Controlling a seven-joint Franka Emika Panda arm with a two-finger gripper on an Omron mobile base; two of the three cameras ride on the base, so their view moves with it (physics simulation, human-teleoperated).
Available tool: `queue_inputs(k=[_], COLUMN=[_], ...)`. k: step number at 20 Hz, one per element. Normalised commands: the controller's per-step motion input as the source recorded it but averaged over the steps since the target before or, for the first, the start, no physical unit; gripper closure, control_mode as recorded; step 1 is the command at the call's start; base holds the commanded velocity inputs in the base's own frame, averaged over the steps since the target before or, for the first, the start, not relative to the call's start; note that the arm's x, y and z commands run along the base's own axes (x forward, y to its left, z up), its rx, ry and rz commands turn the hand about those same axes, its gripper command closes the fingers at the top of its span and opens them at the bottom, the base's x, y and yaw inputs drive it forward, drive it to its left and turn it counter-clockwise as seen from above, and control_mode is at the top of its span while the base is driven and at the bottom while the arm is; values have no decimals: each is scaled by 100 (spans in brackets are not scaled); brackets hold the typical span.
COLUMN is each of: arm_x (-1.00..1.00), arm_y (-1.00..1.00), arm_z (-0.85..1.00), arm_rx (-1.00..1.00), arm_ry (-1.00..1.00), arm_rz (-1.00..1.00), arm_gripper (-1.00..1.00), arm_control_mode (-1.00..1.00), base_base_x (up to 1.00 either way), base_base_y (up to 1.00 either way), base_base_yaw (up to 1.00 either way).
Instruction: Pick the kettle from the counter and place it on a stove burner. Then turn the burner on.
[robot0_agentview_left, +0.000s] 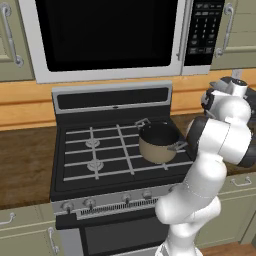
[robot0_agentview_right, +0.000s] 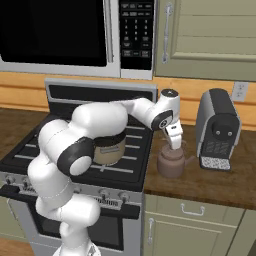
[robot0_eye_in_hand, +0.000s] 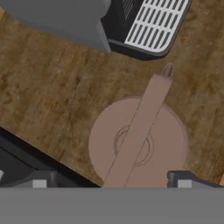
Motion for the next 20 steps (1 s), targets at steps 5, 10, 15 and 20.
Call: queue_inputs(k=[5,10,15,20], arm_x=[30,5,0,0], arm_y=[-8,-8,0,0], arm_z=[-13,-5,-8,-16], arm_rx=[2,1,0,0], arm_ry=[5,1,0,0], arm_rz=[-3,-5,-6,-7], arm_gripper=[-100,-100,-100,100], arm_control_mode=[-100,-100,-100,-100], base_base_x=[0,0,0,0], base_base_y=[0,0,0,0], base_base_yaw=[0,0,0,0])
